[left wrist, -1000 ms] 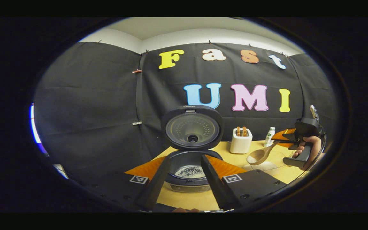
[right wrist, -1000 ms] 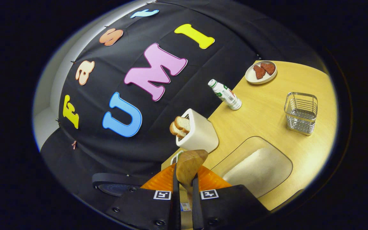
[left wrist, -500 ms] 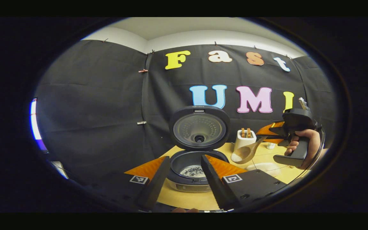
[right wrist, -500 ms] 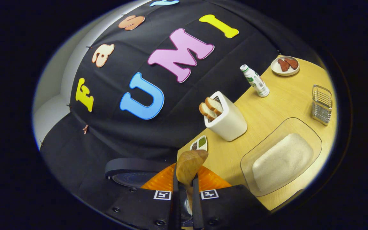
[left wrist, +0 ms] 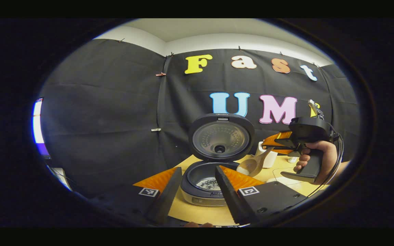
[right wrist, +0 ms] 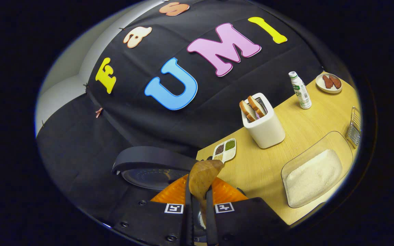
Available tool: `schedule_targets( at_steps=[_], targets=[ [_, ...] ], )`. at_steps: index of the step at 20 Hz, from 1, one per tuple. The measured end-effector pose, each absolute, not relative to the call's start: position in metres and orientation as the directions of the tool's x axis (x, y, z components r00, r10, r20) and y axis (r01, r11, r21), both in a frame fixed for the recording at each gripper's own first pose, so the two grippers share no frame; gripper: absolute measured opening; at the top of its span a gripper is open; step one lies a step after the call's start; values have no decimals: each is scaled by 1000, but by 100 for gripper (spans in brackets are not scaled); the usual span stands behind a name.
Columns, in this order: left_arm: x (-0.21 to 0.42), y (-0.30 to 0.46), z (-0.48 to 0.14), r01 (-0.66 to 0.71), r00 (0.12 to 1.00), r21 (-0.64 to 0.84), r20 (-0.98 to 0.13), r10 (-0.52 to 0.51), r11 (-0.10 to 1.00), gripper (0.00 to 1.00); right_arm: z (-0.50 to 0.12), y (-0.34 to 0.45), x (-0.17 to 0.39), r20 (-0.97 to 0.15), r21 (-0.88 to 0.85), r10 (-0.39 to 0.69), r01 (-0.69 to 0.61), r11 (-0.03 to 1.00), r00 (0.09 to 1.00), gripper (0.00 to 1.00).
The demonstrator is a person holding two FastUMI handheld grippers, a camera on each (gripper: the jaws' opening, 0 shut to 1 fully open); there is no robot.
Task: Close the left gripper, press the button to open the rice cooker; take a wooden spoon from the chopstick holder with the right hand, scoop a spoonful of rice and pour it into the rice cooker, then put the wooden spoon back into the chopstick holder.
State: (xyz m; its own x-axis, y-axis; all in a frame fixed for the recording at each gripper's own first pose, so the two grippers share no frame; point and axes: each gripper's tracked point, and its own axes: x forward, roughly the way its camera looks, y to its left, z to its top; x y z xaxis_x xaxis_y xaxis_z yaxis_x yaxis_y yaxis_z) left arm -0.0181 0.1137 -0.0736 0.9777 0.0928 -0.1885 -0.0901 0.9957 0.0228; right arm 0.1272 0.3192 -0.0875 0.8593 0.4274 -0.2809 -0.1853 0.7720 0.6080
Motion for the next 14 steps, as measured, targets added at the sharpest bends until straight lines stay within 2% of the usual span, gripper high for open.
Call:
schedule_targets(
  at_steps=[7, 8, 9, 10, 14],
  targets=[
    [-20, 122, -75, -118, 975, -4, -190, 115, 993, 71, -81, 357, 111, -240, 428, 491, -363, 828, 837, 18],
    [-20, 120, -74, -118, 975, -3, -189, 115, 993, 71, -79, 362, 108, -229, 394, 503, -394, 831, 833, 14],
    [-20, 121, -74, -120, 975, -2, -190, 118, 993, 71, -80, 367, 106, -220, 366, 517, -421, 830, 828, 14],
    [-20, 121, -73, -121, 975, -5, -188, 118, 993, 71, -79, 371, 104, -209, 340, 529, -446, 828, 822, 18],
    [-23, 120, -74, -123, 974, -10, -191, 118, 992, 71, -76, 381, 94, -188, 231, 561, -519, 823, 806, 18]
  ],
)
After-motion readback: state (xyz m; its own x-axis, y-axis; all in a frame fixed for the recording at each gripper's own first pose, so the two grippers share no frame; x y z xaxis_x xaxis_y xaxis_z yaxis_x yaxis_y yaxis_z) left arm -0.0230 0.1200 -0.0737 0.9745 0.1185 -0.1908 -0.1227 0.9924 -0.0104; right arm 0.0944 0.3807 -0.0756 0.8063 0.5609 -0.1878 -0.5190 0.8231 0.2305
